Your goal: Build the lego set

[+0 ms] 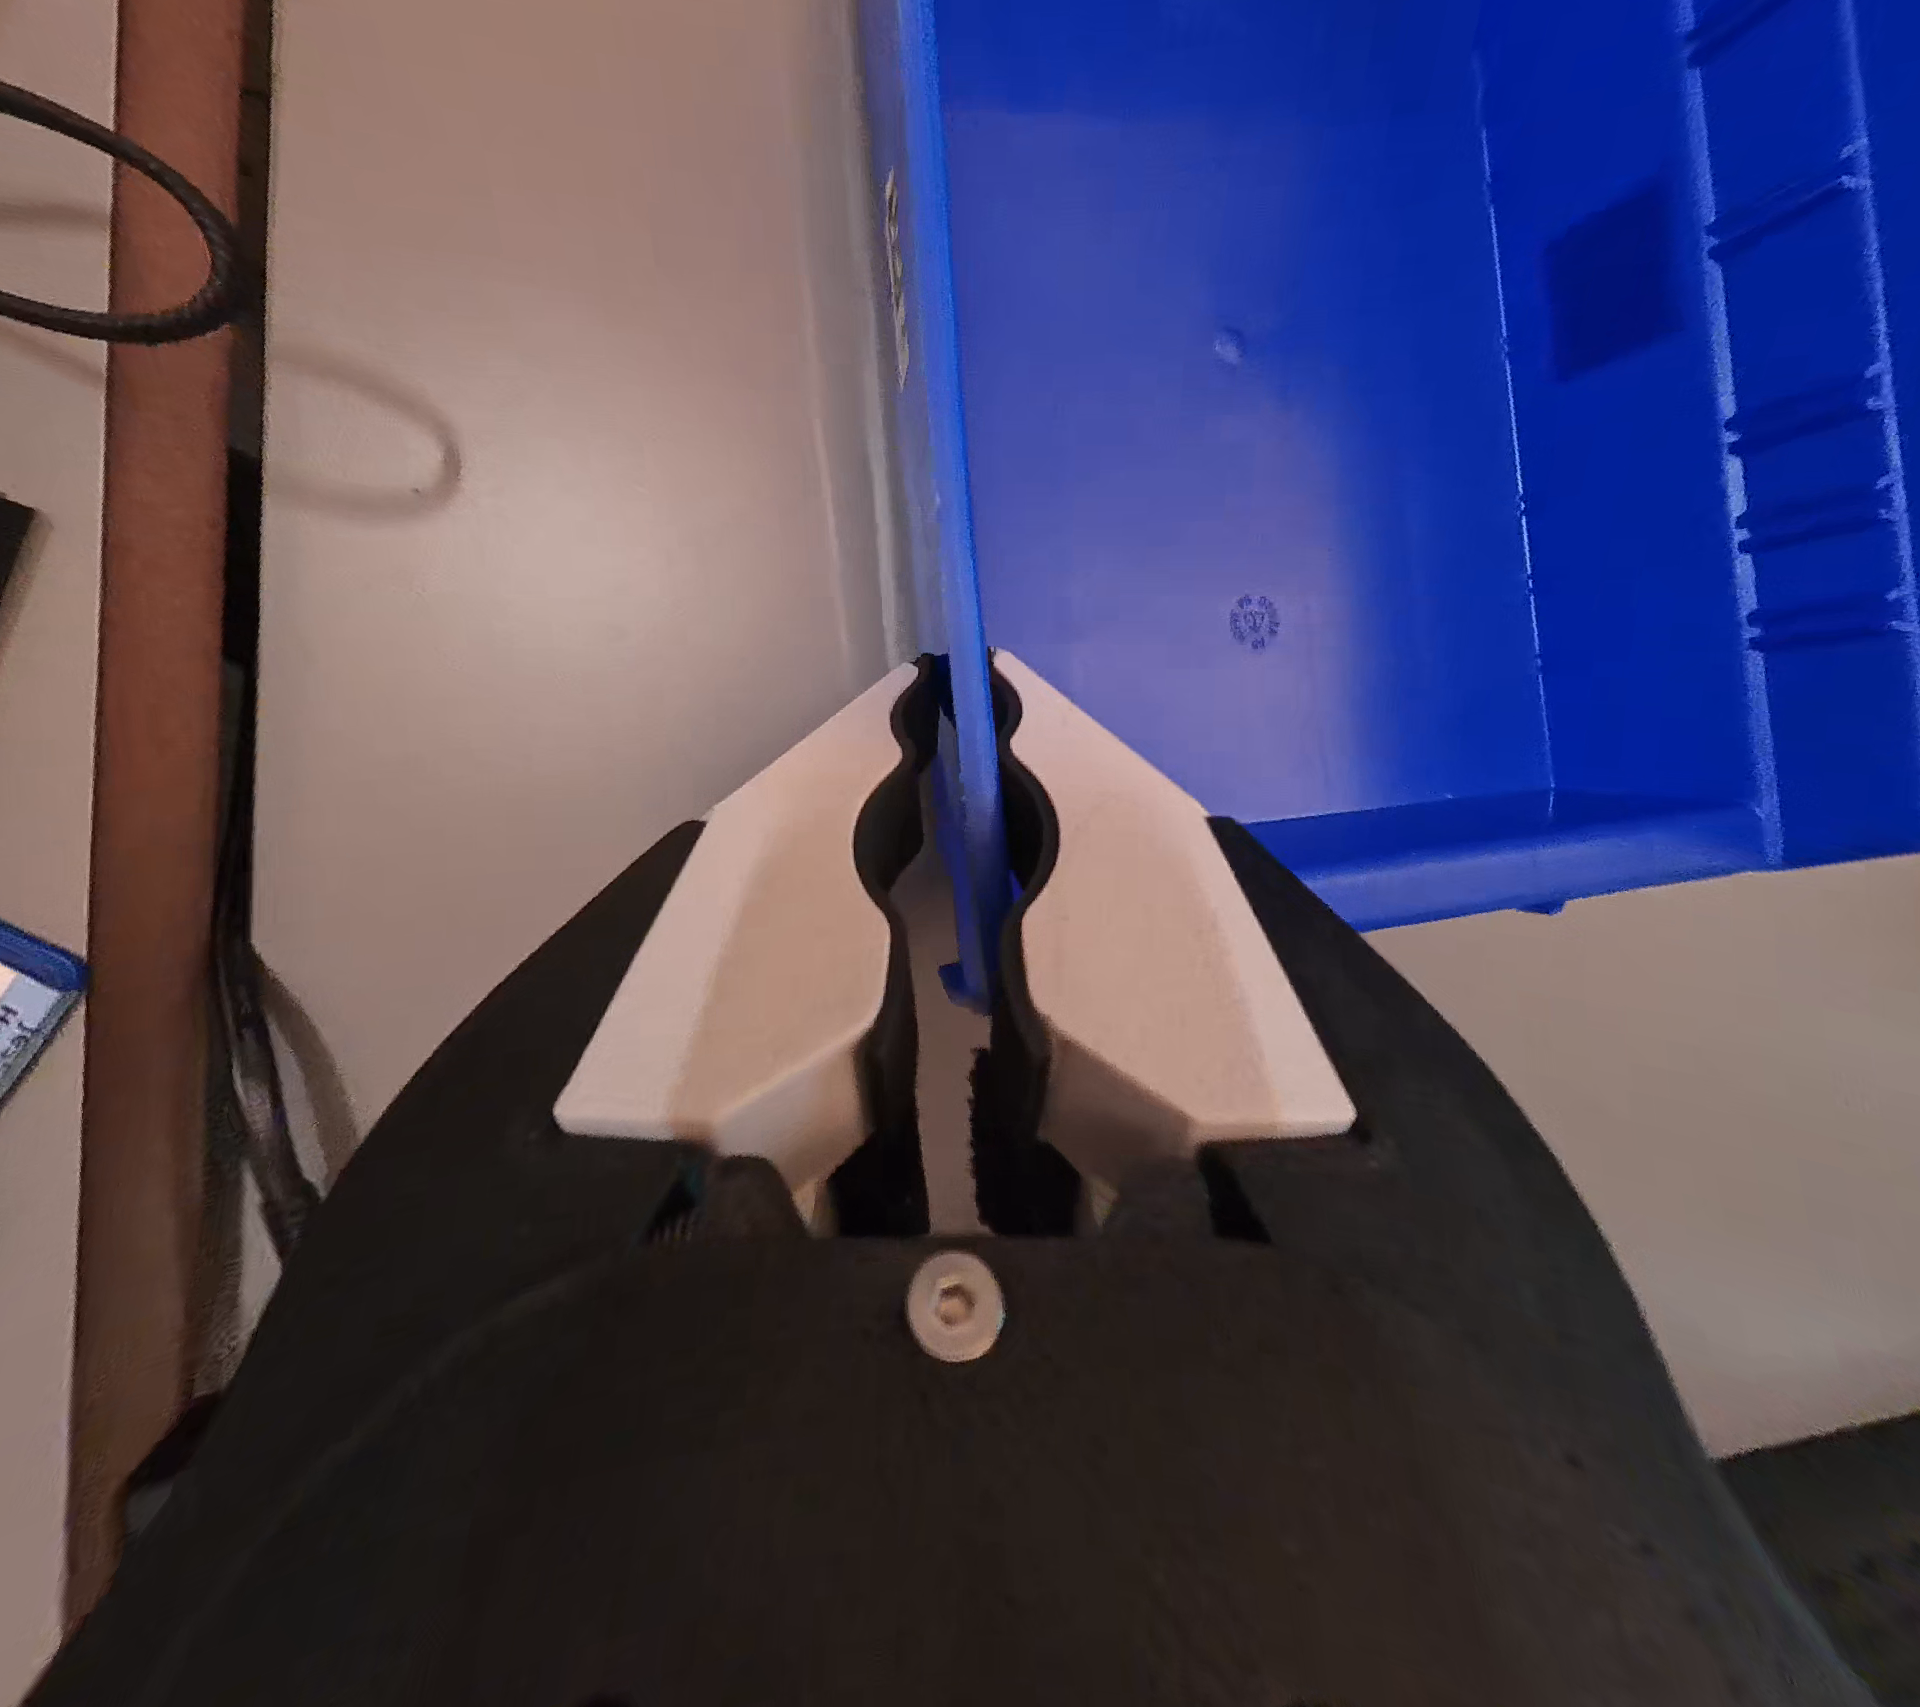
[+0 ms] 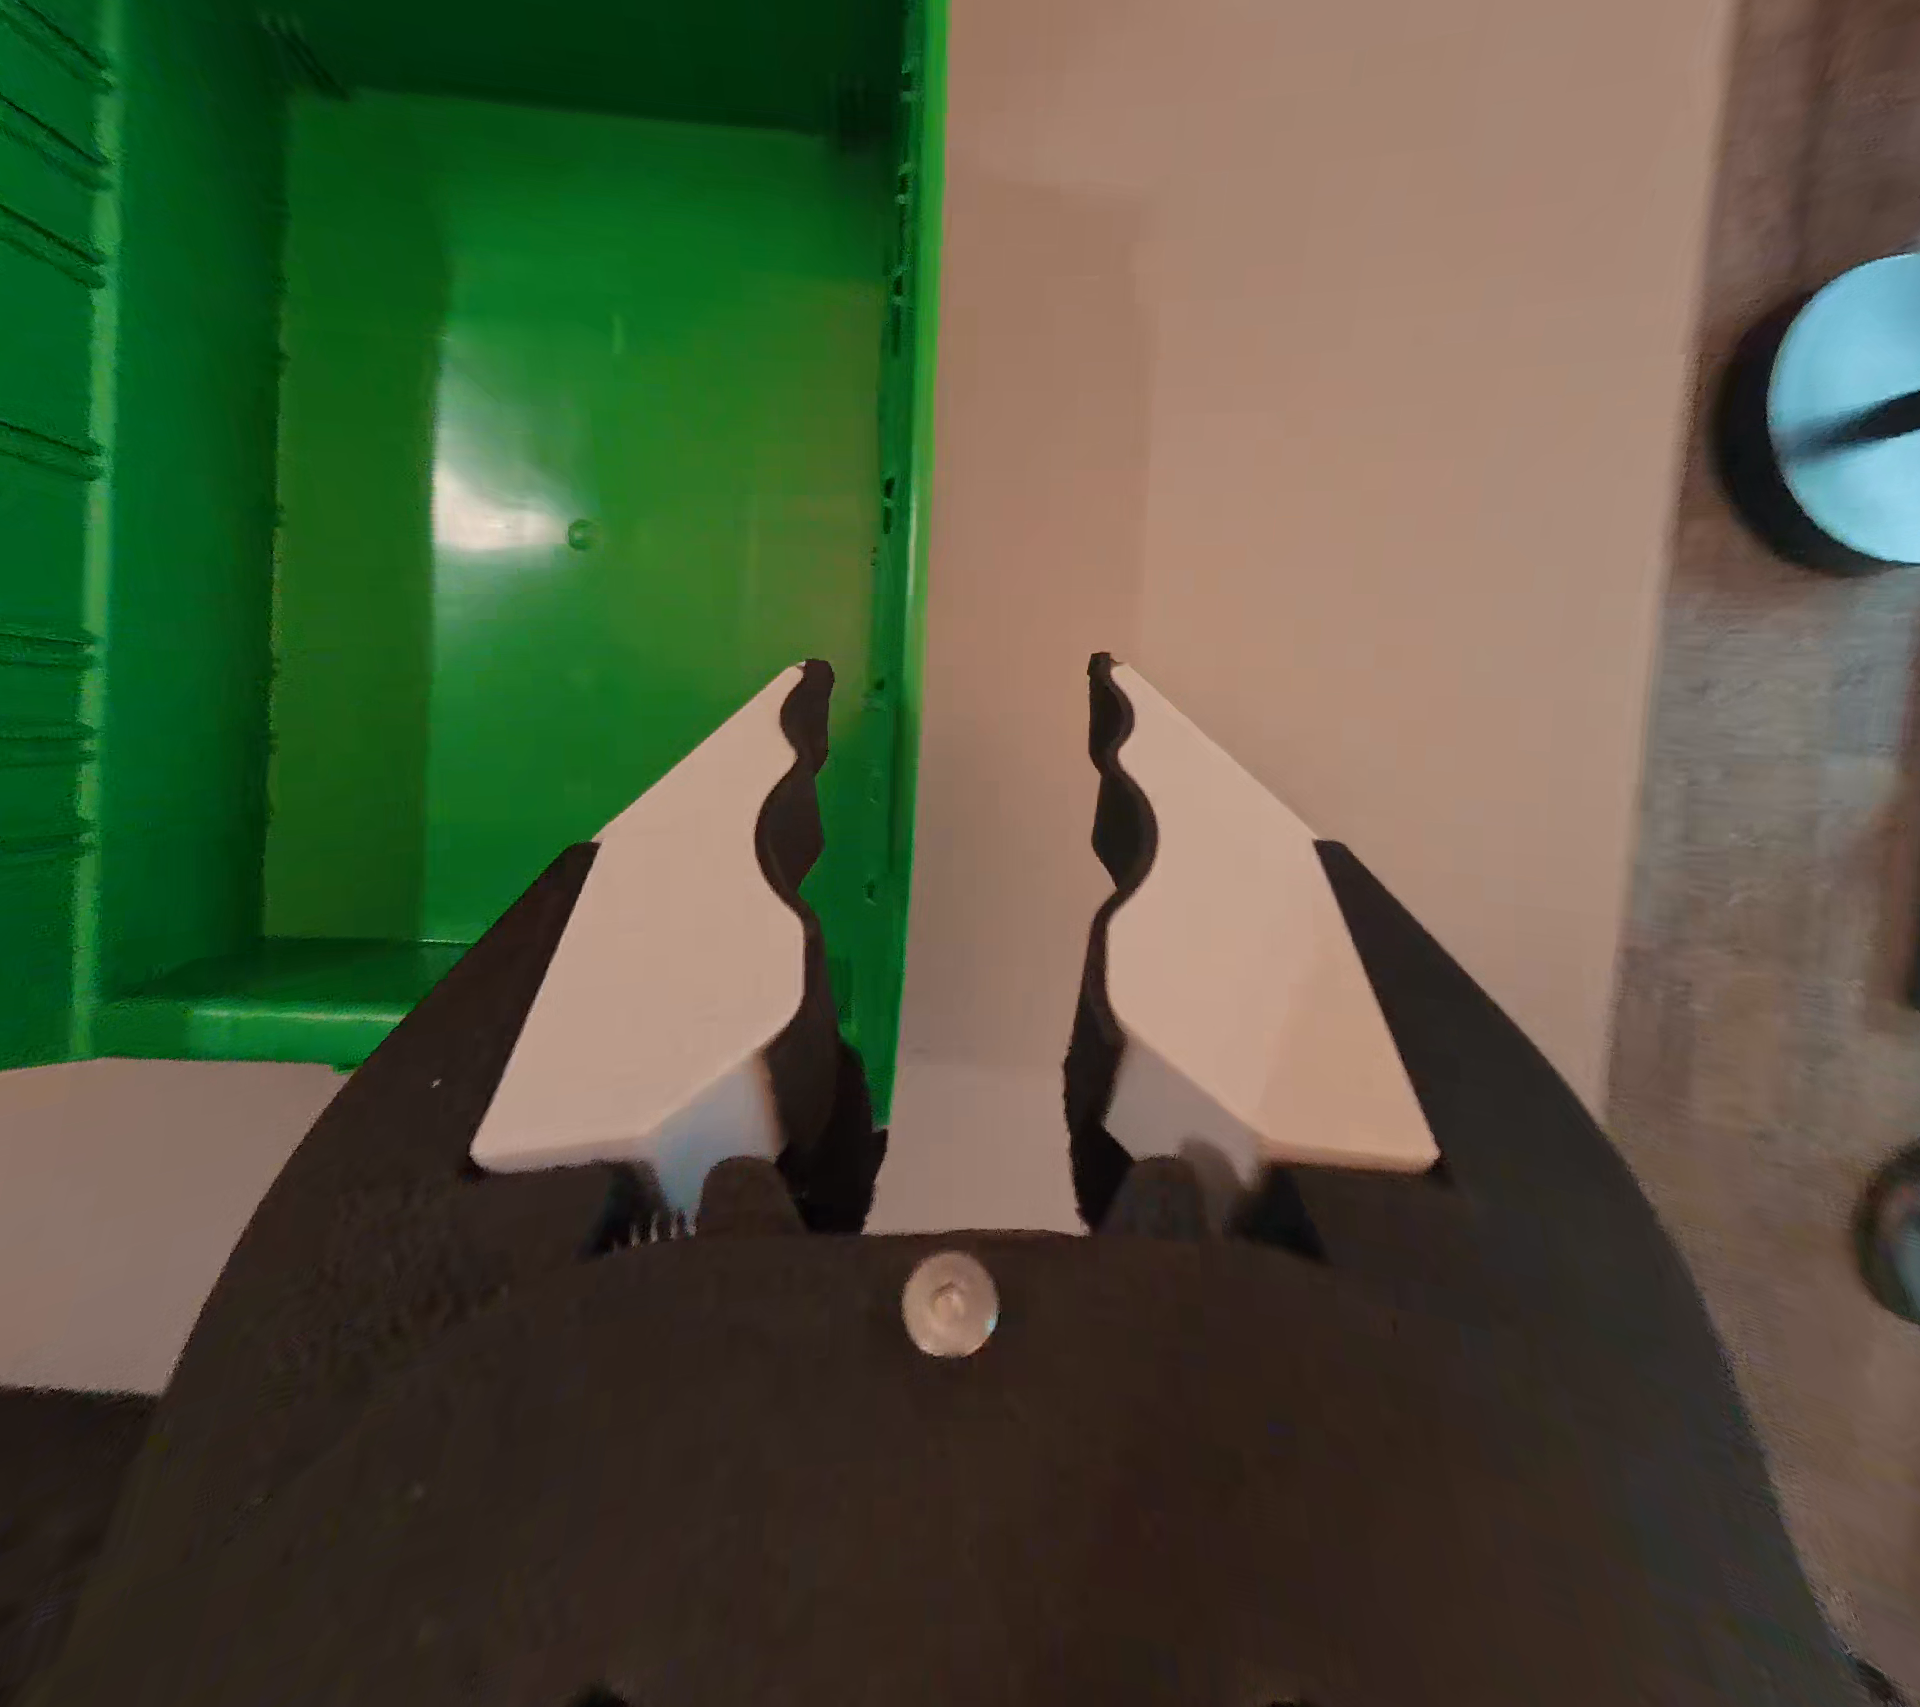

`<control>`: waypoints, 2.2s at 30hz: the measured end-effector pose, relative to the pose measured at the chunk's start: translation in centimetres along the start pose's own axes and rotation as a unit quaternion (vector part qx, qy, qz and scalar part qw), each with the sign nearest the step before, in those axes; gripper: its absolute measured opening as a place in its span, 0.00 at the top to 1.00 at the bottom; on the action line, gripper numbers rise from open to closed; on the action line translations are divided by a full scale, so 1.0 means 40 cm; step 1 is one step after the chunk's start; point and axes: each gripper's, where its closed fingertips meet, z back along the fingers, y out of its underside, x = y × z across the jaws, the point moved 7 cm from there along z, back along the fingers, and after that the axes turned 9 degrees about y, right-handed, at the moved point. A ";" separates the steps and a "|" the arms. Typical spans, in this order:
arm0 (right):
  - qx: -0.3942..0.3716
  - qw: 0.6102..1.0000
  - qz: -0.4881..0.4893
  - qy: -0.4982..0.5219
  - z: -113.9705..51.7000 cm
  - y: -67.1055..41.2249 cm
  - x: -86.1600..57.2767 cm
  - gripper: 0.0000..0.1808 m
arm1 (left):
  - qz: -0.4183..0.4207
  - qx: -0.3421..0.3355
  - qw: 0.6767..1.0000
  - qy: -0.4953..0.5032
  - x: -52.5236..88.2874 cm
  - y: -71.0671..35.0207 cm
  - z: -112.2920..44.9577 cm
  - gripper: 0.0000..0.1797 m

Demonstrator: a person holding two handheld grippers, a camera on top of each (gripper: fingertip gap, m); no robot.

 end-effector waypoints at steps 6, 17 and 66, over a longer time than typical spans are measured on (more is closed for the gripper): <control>0.056 0.996 0.014 -0.060 -0.080 0.045 0.018 0.80 | 0.006 -0.025 1.000 0.019 -0.077 -0.003 0.045 0.99; 0.075 0.993 -0.010 -0.095 -0.065 0.109 0.089 0.96 | 0.002 -0.041 0.998 0.053 -0.241 0.031 0.127 0.98; 0.000 0.922 -0.125 -0.368 0.223 0.281 0.360 0.72 | -0.087 -0.027 0.981 0.169 -1.080 0.263 0.011 0.97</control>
